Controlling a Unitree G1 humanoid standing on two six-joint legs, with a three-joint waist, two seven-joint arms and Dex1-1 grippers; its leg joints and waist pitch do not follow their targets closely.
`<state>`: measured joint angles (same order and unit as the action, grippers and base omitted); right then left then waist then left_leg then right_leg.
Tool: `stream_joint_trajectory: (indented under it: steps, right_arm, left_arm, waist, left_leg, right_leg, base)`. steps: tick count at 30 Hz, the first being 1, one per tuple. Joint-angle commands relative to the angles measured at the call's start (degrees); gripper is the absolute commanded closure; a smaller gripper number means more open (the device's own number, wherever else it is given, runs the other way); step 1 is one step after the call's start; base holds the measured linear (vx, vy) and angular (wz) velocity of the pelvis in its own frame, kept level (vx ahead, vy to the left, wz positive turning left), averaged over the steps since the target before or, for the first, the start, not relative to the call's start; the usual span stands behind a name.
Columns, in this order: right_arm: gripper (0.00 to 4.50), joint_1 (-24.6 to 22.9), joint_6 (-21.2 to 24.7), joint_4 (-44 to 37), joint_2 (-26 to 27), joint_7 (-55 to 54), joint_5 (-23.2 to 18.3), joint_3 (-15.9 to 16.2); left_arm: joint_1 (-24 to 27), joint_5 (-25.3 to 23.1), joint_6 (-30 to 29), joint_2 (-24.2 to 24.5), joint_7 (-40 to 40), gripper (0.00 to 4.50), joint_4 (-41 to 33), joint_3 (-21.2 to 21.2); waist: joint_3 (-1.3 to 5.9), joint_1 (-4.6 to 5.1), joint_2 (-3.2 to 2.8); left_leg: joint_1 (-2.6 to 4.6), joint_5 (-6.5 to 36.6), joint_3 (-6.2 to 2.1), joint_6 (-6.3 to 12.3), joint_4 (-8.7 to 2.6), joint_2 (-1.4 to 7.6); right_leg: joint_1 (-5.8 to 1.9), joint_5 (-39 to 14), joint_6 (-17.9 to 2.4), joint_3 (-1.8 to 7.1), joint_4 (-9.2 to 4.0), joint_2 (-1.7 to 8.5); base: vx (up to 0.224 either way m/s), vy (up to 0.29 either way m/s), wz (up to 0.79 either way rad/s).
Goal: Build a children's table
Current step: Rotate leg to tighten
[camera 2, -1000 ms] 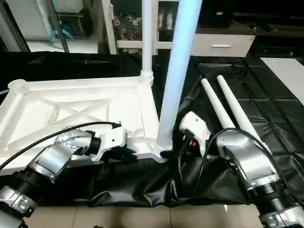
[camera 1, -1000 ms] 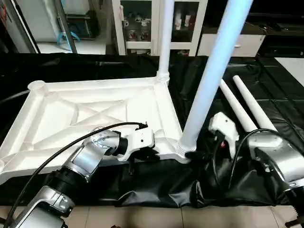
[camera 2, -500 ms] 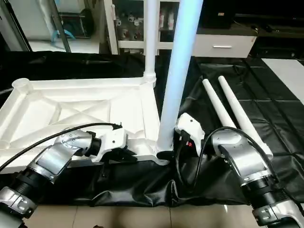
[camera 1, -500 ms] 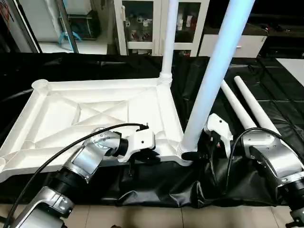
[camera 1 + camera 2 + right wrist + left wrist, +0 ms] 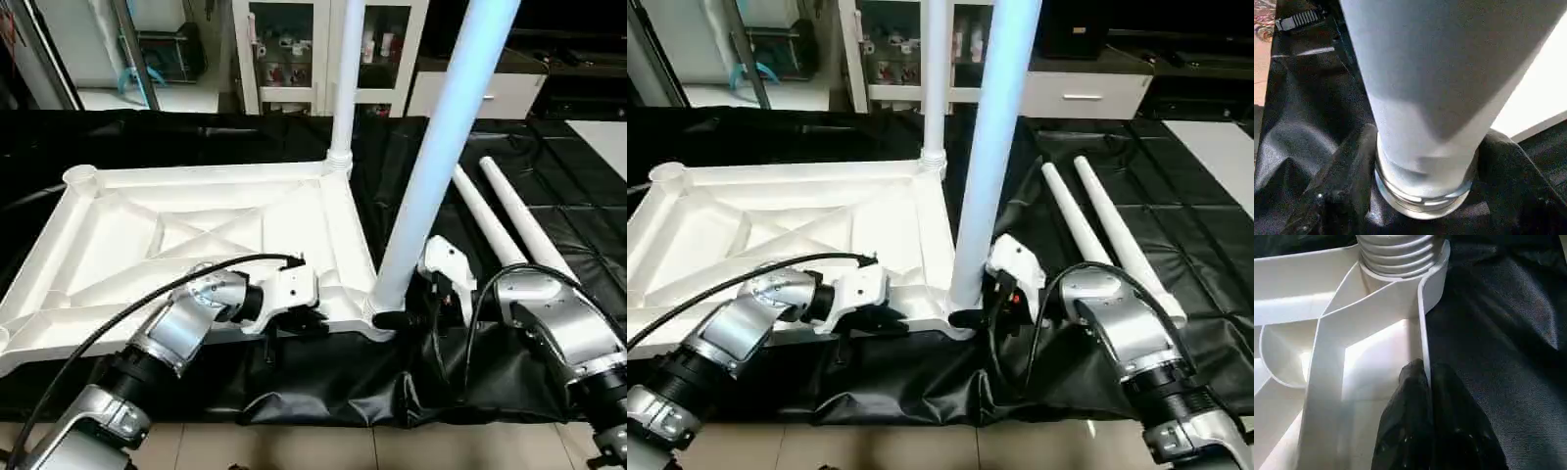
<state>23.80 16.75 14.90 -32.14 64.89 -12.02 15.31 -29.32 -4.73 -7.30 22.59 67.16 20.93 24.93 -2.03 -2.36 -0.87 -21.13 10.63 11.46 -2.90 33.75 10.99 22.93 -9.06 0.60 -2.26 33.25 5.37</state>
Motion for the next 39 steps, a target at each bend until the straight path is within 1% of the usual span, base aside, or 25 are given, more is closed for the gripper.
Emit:
stream_joint_trajectory:
  steps: [1,3,4,5,6,8,10,13,14,15,16,18,19,20,21,22,25,28,30,32,33,34,35,37,39]
  right_arm:
    - [1.80,0.04,-0.85,2.94,3.22,-7.10,1.78,-1.38]
    - [1.81,0.23,-0.96,5.30,5.81,-13.09,2.72,-2.88]
    - [1.81,0.22,-0.38,6.35,7.55,-16.70,2.98,-3.78]
    - [1.81,0.22,-0.38,6.35,7.55,-16.70,2.98,-3.78]
    - [1.81,0.07,0.72,7.50,10.50,-22.05,2.98,-5.20]
    - [1.81,-0.04,1.65,8.27,13.22,-26.73,3.10,-6.22]
    - [1.82,0.47,2.14,10.09,17.35,-35.29,4.35,-7.81]
    - [1.82,2.11,0.92,14.04,21.57,-44.73,6.22,-9.45]
    - [1.82,2.50,0.47,15.02,22.47,-46.75,6.60,-9.88]
    - [1.82,3.32,-0.06,16.84,24.13,-50.54,6.81,-10.75]
    - [1.82,5.09,-1.17,20.46,27.50,-59.50,7.68,-12.45]
    - [1.82,5.76,-1.17,21.65,28.76,-62.25,7.83,-12.98]
    - [1.82,6.27,-1.50,22.39,29.91,-65.08,8.26,-13.54]
    - [1.82,6.79,-1.82,22.94,30.82,-66.32,8.52,-13.66]
    - [1.82,7.12,-2.06,23.31,31.31,-66.99,8.79,-13.73]
    - [1.82,7.86,-3.69,24.09,32.16,-67.88,8.71,-14.31]
    - [1.82,8.83,-6.36,25.58,33.33,-63.46,6.47,-14.82]
    - [1.82,9.22,-8.68,26.04,33.45,-61.34,6.69,-14.04]
    - [1.27,8.54,-9.93,24.69,33.52,-57.24,4.79,-14.44]
    - [1.13,6.85,-8.82,20.23,32.45,-51.19,3.17,-13.03]
    - [1.07,5.97,-8.15,18.00,31.62,-49.39,2.97,-12.19]
    - [0.95,5.41,-7.74,16.61,31.09,-48.33,2.86,-11.68]
    - [0.76,4.47,-5.99,14.03,29.94,-45.67,1.81,-11.33]
    - [0.72,2.81,-2.86,9.56,27.42,-40.33,-0.67,-11.21]
    - [0.52,2.12,-1.66,7.79,25.64,-37.80,-1.24,-10.80]
  left_arm:
    - [1.14,-1.65,-0.82,-0.85,-0.31,4.50,1.14,2.49]
    - [0.44,-2.14,-1.85,-2.15,-3.22,4.50,2.63,1.68]
    - [-0.23,-2.07,-2.29,-3.26,-5.04,4.50,3.84,0.93]
    - [-0.23,-2.07,-2.29,-3.26,-5.04,4.50,3.84,0.93]
    - [-1.43,-1.73,-3.39,-5.24,-8.00,4.50,5.52,-0.39]
    - [-2.66,-1.69,-4.77,-7.04,-10.83,4.50,6.74,-1.38]
    - [-4.88,-2.45,-6.67,-9.76,-16.18,4.50,9.02,-2.57]
    - [-7.62,-3.38,-9.02,-13.14,-23.92,4.50,12.43,-4.40]
    - [-8.19,-3.60,-9.59,-13.91,-25.47,4.50,13.27,-4.95]
    - [-9.12,-3.96,-10.84,-15.24,-28.64,4.50,14.59,-5.92]
    - [-11.05,-4.59,-13.00,-17.88,-34.24,4.50,17.38,-7.59]
    - [-11.62,-4.83,-13.50,-18.75,-36.02,4.50,18.13,-7.96]
    - [-12.08,-5.06,-13.66,-19.42,-37.46,4.50,18.72,-8.19]
    - [-12.32,-5.26,-13.76,-19.88,-38.20,4.50,18.98,-8.18]
    - [-12.49,-5.37,-13.84,-20.19,-38.67,4.50,19.23,-8.17]
    - [-12.55,-5.49,-13.58,-20.48,-38.80,4.50,19.33,-7.98]
    - [-12.08,-5.32,-13.61,-20.19,-38.47,4.50,18.87,-7.96]
    - [-11.69,-5.28,-13.85,-19.75,-38.04,4.50,18.56,-7.97]
    - [-11.06,-5.37,-14.04,-18.98,-37.42,4.50,17.83,-7.77]
    - [-9.76,-5.71,-13.92,-17.24,-34.90,4.50,16.13,-6.66]
    - [-9.05,-5.91,-13.53,-16.33,-33.29,4.50,15.23,-5.87]
    - [-8.60,-6.04,-13.27,-15.75,-32.25,4.50,14.66,-5.35]
    - [-7.75,-6.22,-13.45,-14.63,-30.18,4.50,13.40,-4.40]
    - [-6.02,-6.27,-13.23,-12.31,-25.86,4.50,10.89,-2.55]
    - [-5.28,-6.27,-12.85,-11.23,-24.10,4.50,9.89,-1.83]
  waist:
    - [3.00,0.14,0.77]
    - [2.87,0.62,0.77]
    - [2.79,1.07,0.88]
    - [2.79,1.07,0.88]
    - [2.67,1.33,0.93]
    - [2.66,1.63,0.84]
    - [2.59,2.36,0.92]
    - [2.58,3.15,0.89]
    - [2.60,3.28,0.92]
    - [2.58,3.44,0.89]
    - [2.60,3.80,0.68]
    - [2.77,4.10,0.56]
    - [2.74,4.31,0.50]
    - [2.86,4.22,0.44]
    - [2.87,4.23,1.02]
    - [2.92,3.95,0.85]
    - [2.99,3.78,0.99]
    - [3.07,3.54,0.94]
    - [3.12,3.43,0.81]
    - [3.07,3.25,0.86]
    - [3.07,3.04,0.99]
    - [3.16,2.94,0.97]
    - [3.20,3.12,0.87]
    - [3.22,2.94,0.72]
    - [3.30,3.04,0.73]
  left_leg:
    - [0.74,14.87,-0.86,2.08,-4.10,2.01]
    - [0.72,16.92,-0.96,0.84,-4.32,1.90]
    - [0.83,19.61,-1.25,-0.39,-4.51,1.77]
    - [0.83,19.61,-1.25,-0.39,-4.51,1.77]
    - [1.08,22.40,-1.45,-0.99,-4.59,1.73]
    - [1.40,24.55,-1.59,-1.84,-4.56,1.54]
    - [1.04,25.41,-1.98,-2.50,-4.86,1.53]
    - [1.49,28.27,-2.13,-2.58,-4.50,1.17]
    - [1.58,28.76,-2.24,-2.20,-4.46,1.11]
    - [1.45,28.89,-2.27,-2.01,-4.51,1.13]
    - [1.41,29.17,-2.37,-2.03,-4.51,1.04]
    - [1.52,29.16,-2.55,-2.19,-4.57,1.03]
    - [1.07,28.95,-2.70,-2.13,-4.89,1.17]
    - [1.01,29.03,-2.68,-2.07,-5.03,1.22]
    - [1.03,28.93,-2.55,-1.79,-4.98,1.18]
    - [0.99,28.02,-2.36,-0.96,-4.93,1.07]
    - [0.79,26.55,-2.21,-0.01,-4.89,1.09]
    - [0.59,24.42,-2.00,0.51,-4.92,1.18]
    - [0.57,23.52,-1.90,0.91,-4.90,1.21]
    - [0.44,22.30,-1.70,1.67,-4.84,1.22]
    - [0.12,21.11,-1.76,2.23,-4.91,1.31]
    - [0.03,20.19,-1.79,2.43,-4.91,1.37]
    - [0.00,19.27,-1.74,2.56,-4.94,1.40]
    - [0.06,18.62,-1.76,2.62,-4.96,1.53]
    - [0.11,17.46,-1.59,2.80,-4.85,1.65]
  right_leg:
    - [-1.79,-17.19,-12.57,1.49,-3.54,2.36]
    - [-1.59,-19.85,-11.77,1.41,-3.85,2.25]
    - [-1.50,-23.57,-10.30,1.23,-4.20,2.18]
    - [-1.50,-23.57,-10.30,1.23,-4.20,2.18]
    - [-1.22,-27.02,-8.91,1.11,-4.62,2.17]
    - [-0.77,-30.02,-7.83,1.00,-5.15,2.22]
    - [-0.97,-30.76,-6.84,0.72,-5.26,2.11]
    - [-0.33,-33.90,-5.79,0.33,-5.94,2.13]
    - [-0.39,-34.87,-5.29,0.15,-6.25,2.20]
    - [-0.44,-34.94,-5.20,0.12,-6.31,2.24]
    - [-0.36,-34.93,-4.99,-0.11,-6.52,2.24]
    - [-0.43,-33.79,-5.33,-0.28,-6.53,2.22]
    - [-0.82,-31.83,-5.53,-0.33,-6.37,2.20]
    - [-0.87,-29.46,-5.88,-0.22,-6.23,2.10]
    - [-0.77,-28.57,-6.14,-0.12,-6.27,2.06]
    - [-0.70,-26.56,-7.06,0.23,-6.04,2.20]
    - [-0.90,-24.30,-8.09,0.47,-5.74,2.29]
    - [-1.18,-21.49,-9.16,0.66,-5.41,2.31]
    - [-1.34,-19.99,-9.77,0.76,-5.24,2.29]
    - [-1.44,-19.10,-10.46,0.87,-5.12,2.30]
    - [-1.94,-18.53,-10.27,0.90,-5.00,2.34]
    - [-2.03,-17.84,-10.37,0.90,-4.87,2.39]
    - [-1.96,-17.39,-10.67,0.94,-4.73,2.36]
    - [-2.14,-17.09,-10.95,0.89,-4.71,2.30]
    - [-1.98,-15.36,-11.83,0.96,-4.49,2.26]
  base:
    - [0.000,0.000,0.00]
    - [0.000,0.000,0.00]
    - [0.000,0.000,0.00]
    - [0.000,0.000,0.00]
    - [-0.059,0.014,-0.07]
    - [0.000,0.000,0.00]
    - [0.000,0.000,0.00]
    - [0.000,0.000,0.00]
    - [0.000,0.000,0.00]
    - [0.000,0.000,0.00]
    - [0.000,0.000,0.00]
    - [0.000,0.000,0.00]
    - [0.000,0.000,0.00]
    - [0.000,0.000,0.00]
    - [0.000,0.000,0.00]
    - [0.000,0.000,0.00]
    - [0.000,0.000,0.00]
    - [0.000,0.000,0.00]
    - [0.000,0.000,0.00]
    - [0.000,0.000,0.00]
    - [0.000,0.000,0.00]
    - [0.000,0.000,0.00]
    - [0.000,0.000,0.00]
    - [0.000,0.000,0.00]
    - [0.000,0.000,0.00]
